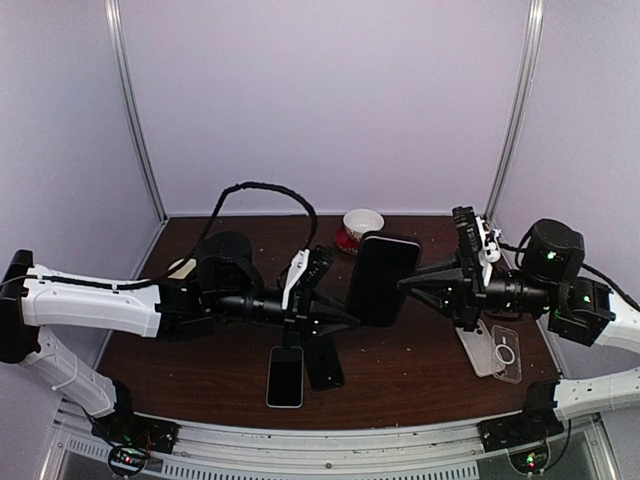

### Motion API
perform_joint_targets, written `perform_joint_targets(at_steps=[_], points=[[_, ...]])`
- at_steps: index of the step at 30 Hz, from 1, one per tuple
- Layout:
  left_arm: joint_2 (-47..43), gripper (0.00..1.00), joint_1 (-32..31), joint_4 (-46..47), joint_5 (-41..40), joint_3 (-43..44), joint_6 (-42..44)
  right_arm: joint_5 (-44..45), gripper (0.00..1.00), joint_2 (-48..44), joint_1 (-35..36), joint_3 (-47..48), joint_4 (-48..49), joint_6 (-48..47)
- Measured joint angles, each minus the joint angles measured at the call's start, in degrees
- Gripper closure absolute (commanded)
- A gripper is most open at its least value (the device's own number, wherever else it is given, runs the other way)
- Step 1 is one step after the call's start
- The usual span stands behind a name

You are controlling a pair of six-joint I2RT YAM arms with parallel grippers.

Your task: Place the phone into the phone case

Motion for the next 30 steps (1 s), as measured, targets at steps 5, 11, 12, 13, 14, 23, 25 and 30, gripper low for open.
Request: perform_joint_targets(at_steps=[5, 11, 12, 13, 14, 23, 25, 30], points=[[0.0, 0.61, -0.1, -1.9, 1.8, 0.5, 2.5, -2.3, 1.0, 1.0, 0.0, 0.1, -0.9, -0.7], [0.2, 1.0, -0.1, -3.9, 2.8, 3.3, 4.3, -5.6, 1.0, 4.8, 0.0, 0.1, -3.2, -1.4], [0.2, 1.0, -0.1, -4.2, 2.6, 3.3, 3.8, -6.2, 1.0, 4.9, 0.0, 0.1, -3.3, -1.7], [0.2, 1.0, 0.2, -4.2, 2.6, 3.3, 3.7, -6.7, 1.0, 4.9, 0.1, 0.1, -3.6, -2.1], [0.4, 1.0, 0.3, -4.1, 2.5, 3.3, 3.4, -6.7, 0.84, 4.9, 0.1, 0.2, -3.7, -2.3], [0.4, 1.0, -0.3, -12.1, -0.8, 3.2, 10.0, -2.6, 0.31, 5.6, 0.1, 7.1, -13.8, -7.9], [0.4, 1.0, -0.4, -16.2, -3.4, 3.3, 13.6, -2.2, 0.24, 7.1, 0.1, 10.4, -17.9, -11.0], [0.4, 1.0, -0.4, -26.6, -10.3, 4.0, 20.7, -3.4, 0.19, 12.2, 0.1, 16.3, -24.7, -18.1]])
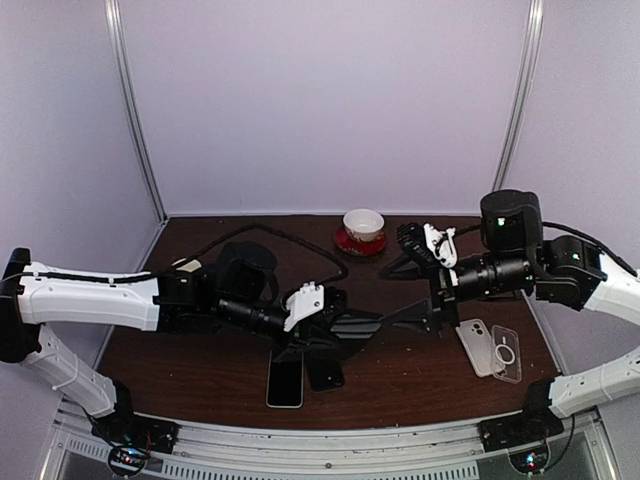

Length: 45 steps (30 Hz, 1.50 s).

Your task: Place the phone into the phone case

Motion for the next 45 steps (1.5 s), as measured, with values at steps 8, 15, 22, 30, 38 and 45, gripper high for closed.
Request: perform_joint_targets(at_steps=[8, 15, 22, 30, 38, 45], points=[[0.0, 1.0, 0.0, -4.2, -1.9, 1.2, 3.2, -5.4, 0.47, 10.6, 0.0, 3.8, -1.7, -5.4], [0.0, 1.0, 0.0, -4.3, -1.7, 1.4, 3.1, -7.9, 0.98, 14.0, 0.0, 4.7, -1.3, -5.6], [-0.1, 1.0, 0.1, -3.8, -0.4, 1.4, 0.8, -6.5, 1.0, 12.7, 0.0, 3.6, 0.3, -5.4], [-0.1, 1.0, 0.0, -1.4, 0.0, 1.5, -4.2, -3.1, 1.0, 10.5, 0.2, 3.0, 1.3, -3.9], [-0.1, 1.0, -0.3, 2.4, 0.3, 1.3, -8.7, 1.7, 0.16, 6.7, 0.0, 0.2, 3.8, -0.2], [-3.0, 1.0, -0.2, 9.1, 2.9, -2.4, -10.3, 3.1, 0.24, -2.4, -1.1, -8.9, 9.4, 3.2]])
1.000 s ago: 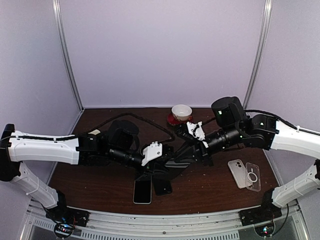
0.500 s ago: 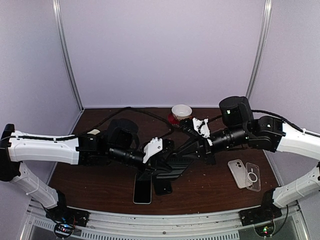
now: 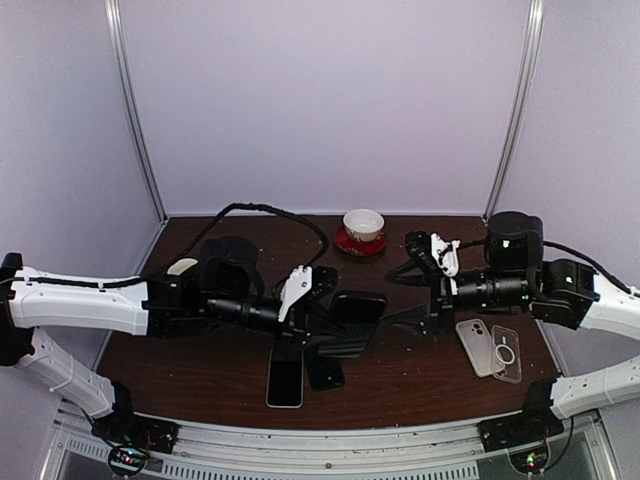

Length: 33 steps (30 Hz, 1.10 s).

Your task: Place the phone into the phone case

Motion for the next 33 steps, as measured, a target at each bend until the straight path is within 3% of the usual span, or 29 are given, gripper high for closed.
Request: perform_joint_targets(at_steps=[8, 10, 13, 14, 21, 22, 25, 27, 30, 33], points=[[-1.0, 1.0, 0.0, 1.4, 1.3, -1.4, 2.2, -2.4, 0.54, -2.0, 0.0, -4.2, 8.4, 4.4], [-1.0, 1.0, 0.0, 1.6, 1.2, -1.4, 2.4, -3.5, 0.67, -0.6, 0.0, -4.1, 10.0, 5.6], [-1.0, 1.0, 0.4, 1.7, 0.8, -1.4, 2.5, -5.2, 0.98, 1.7, 0.0, -3.9, 11.4, 6.3], [-1.0, 1.0, 0.6, 1.7, 0.4, -1.4, 2.4, -6.0, 1.0, 2.1, 0.1, -3.9, 11.6, 6.8], [-0.9, 1.0, 0.9, 1.6, 1.7, -1.5, 1.5, -7.7, 1.0, 2.5, 0.0, -3.8, 11.9, 6.0], [-1.0, 1.0, 0.9, 1.6, 1.7, -1.5, 1.4, -7.7, 0.96, 2.5, 0.0, -3.8, 11.9, 6.0], [-0.9, 1.0, 0.9, 1.7, 1.9, -1.5, 0.8, -7.6, 0.49, 2.5, 0.0, -3.8, 12.0, 6.4], [-1.0, 1.0, 0.8, 3.1, 1.6, -1.9, -0.1, -7.0, 0.36, 2.5, 0.0, -3.8, 12.4, 7.3], [-1.0, 1.0, 0.6, 6.2, 1.5, -2.8, -2.3, -6.0, 0.36, 2.5, 0.0, -3.9, 13.0, 8.2], [-1.0, 1.0, 0.5, 8.9, 1.5, -3.2, -4.2, -5.8, 0.48, 2.5, 0.0, -5.3, 16.1, 10.4]])
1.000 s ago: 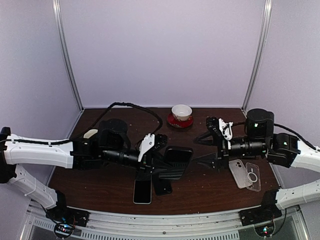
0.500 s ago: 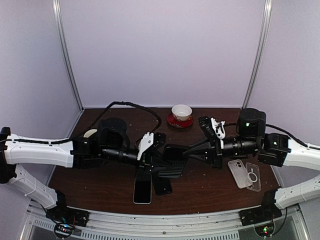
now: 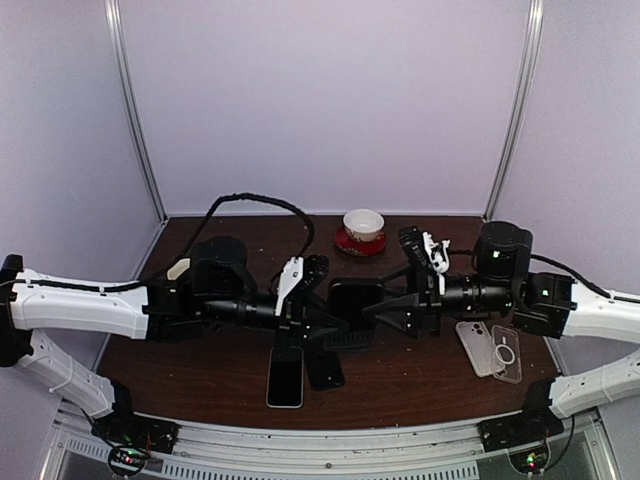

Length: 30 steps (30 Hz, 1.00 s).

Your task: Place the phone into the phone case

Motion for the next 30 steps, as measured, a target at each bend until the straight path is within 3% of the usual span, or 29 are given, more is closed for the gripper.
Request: perform_joint_targets(at_steps=[7, 10, 15, 16, 17, 19, 20, 23, 26, 30], points=[[0.0, 1.0, 0.0, 3.3, -0.2, 0.0, -2.5, -0.2, 0.76, 0.2, 0.0, -5.3, 6.5, 5.7], [0.0, 1.0, 0.0, 3.8, -0.3, 0.0, -3.5, -0.9, 0.99, 0.6, 0.0, -5.3, 7.8, 7.1], [0.0, 0.98, 0.3, 3.8, 1.0, 0.0, -7.1, -2.8, 1.0, 0.7, 0.0, -5.0, 7.1, 6.1], [0.0, 0.8, 0.3, 3.8, 1.1, 0.0, -7.4, -2.8, 1.0, 0.7, 0.0, -4.8, 6.7, 6.1], [0.0, 0.51, 0.3, 3.8, 1.0, 0.0, -7.6, -2.9, 1.0, 0.7, 0.0, -4.5, 6.0, 6.1], [0.0, 0.25, 0.2, 3.7, 0.1, 0.0, -7.1, -2.5, 1.0, 0.7, 0.0, -3.6, 4.5, 6.8], [0.0, 0.17, 0.1, 3.0, -1.2, 0.2, -7.1, -1.9, 1.0, 0.7, 0.0, -3.0, 2.9, 7.3], [-0.6, 0.03, -0.2, -1.9, -7.5, 1.9, -6.4, 1.2, 1.0, 0.9, -0.7, -0.4, -3.0, 9.0], [-1.7, 0.02, -0.1, -13.4, -18.8, 6.1, -5.8, 4.5, 1.0, 2.7, -3.4, 4.5, -11.1, 11.9], [-3.7, 0.02, 1.7, -26.3, -27.9, 11.3, -5.0, 7.3, 1.0, 6.8, -8.7, 9.5, -18.9, 16.1]])
